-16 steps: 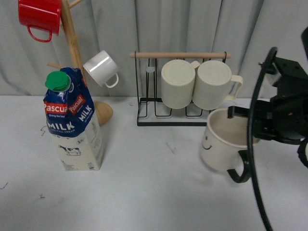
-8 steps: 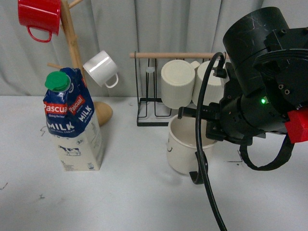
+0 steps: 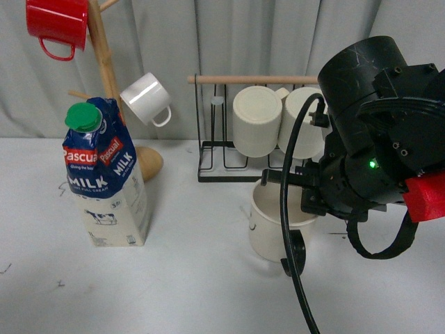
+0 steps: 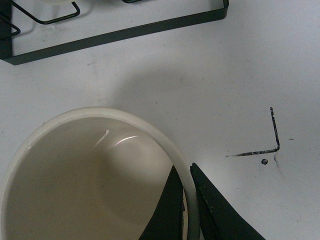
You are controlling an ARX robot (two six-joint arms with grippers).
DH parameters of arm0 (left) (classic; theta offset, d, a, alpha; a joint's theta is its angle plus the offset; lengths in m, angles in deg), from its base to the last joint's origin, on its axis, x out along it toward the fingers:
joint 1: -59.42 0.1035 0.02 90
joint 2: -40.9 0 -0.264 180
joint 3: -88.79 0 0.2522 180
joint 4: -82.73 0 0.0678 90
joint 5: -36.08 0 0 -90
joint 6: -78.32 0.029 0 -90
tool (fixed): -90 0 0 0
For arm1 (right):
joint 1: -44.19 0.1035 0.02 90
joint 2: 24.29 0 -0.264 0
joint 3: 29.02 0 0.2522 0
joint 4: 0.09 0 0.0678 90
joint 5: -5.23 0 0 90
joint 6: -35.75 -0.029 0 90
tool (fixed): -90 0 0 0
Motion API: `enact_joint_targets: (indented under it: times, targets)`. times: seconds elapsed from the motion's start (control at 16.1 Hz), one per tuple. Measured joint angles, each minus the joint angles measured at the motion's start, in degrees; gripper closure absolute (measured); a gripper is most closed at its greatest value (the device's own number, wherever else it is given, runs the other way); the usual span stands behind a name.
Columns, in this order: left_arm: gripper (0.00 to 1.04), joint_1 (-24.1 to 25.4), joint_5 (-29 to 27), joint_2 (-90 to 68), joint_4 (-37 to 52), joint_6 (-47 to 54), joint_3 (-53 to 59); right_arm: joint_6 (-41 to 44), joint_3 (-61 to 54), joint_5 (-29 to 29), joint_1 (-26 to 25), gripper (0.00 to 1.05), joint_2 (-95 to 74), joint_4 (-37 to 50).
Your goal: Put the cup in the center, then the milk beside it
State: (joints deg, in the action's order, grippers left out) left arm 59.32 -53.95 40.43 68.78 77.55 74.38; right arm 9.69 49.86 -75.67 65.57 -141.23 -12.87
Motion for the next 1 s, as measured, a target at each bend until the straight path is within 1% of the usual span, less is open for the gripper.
enact_joint_targets:
  times: [0.25,0.31,0.62,0.75,0.81,0.93,1.0]
  targets:
    - [0.07,0.0,0.0,0.0,0.0,0.0,0.0,0.26,1.77,-0.94,-0.02,1.01,-1.36,0.13]
    - [0.07,0.0,0.02,0.0,-0.02,0.0,0.0,0.63,2.01,-1.73,-0.02,0.93,-1.64,0.79]
    - [0.07,0.0,0.0,0.0,0.0,0.0,0.0,0.74,2.19,-4.61,-0.79,0.39,-0.96,1.36]
    - [0.07,0.0,0.02,0.0,0.0,0.0,0.0,1.68,-0.39,-6.84,-1.99,0.17,3.58,5.18]
    - [0.07,0.0,0.02,0.0,-0.02,0.0,0.0,2.19,-2.75,-8.02,-2.62,0.06,7.08,8.63]
    - [0.07,0.0,0.02,0.0,-0.02,0.0,0.0,3.23,-10.38,-13.49,-5.22,0.07,17.27,17.94]
    - [0.07,0.0,0.02,0.0,-0.02,0.0,0.0,3.19,-15.45,-17.22,-7.21,0.06,22.97,22.27]
